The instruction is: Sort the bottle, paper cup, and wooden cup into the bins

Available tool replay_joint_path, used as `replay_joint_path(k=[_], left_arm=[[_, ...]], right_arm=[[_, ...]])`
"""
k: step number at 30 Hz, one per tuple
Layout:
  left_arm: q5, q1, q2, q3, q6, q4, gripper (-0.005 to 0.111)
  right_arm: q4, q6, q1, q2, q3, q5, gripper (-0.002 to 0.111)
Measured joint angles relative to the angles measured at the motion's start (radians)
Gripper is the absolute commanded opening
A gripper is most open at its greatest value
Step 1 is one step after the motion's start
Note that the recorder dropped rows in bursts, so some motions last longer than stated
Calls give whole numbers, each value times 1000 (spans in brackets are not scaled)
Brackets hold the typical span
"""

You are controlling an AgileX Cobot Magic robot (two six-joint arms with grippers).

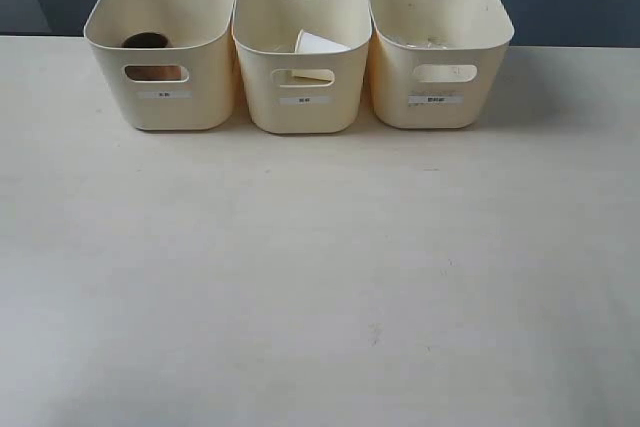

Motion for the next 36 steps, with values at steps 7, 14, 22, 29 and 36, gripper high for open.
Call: replay_joint_path(k=[7, 14, 22, 29, 36], left_arm=[[0, 0, 0, 0, 0, 0, 0], [0, 0, 0, 0, 0, 0, 0], [0, 0, 0, 0, 0, 0, 0], [0, 0, 0, 0, 0, 0, 0], [0, 0, 0, 0, 0, 0, 0]], right_arm=[[14, -51, 0, 0, 0, -6, 43], [338, -380, 0, 0, 0, -6, 43], [423, -523, 0, 0, 0, -6, 43], [360, -400, 0, 0, 0, -6, 43], [317, -278, 0, 0, 0, -6, 43]])
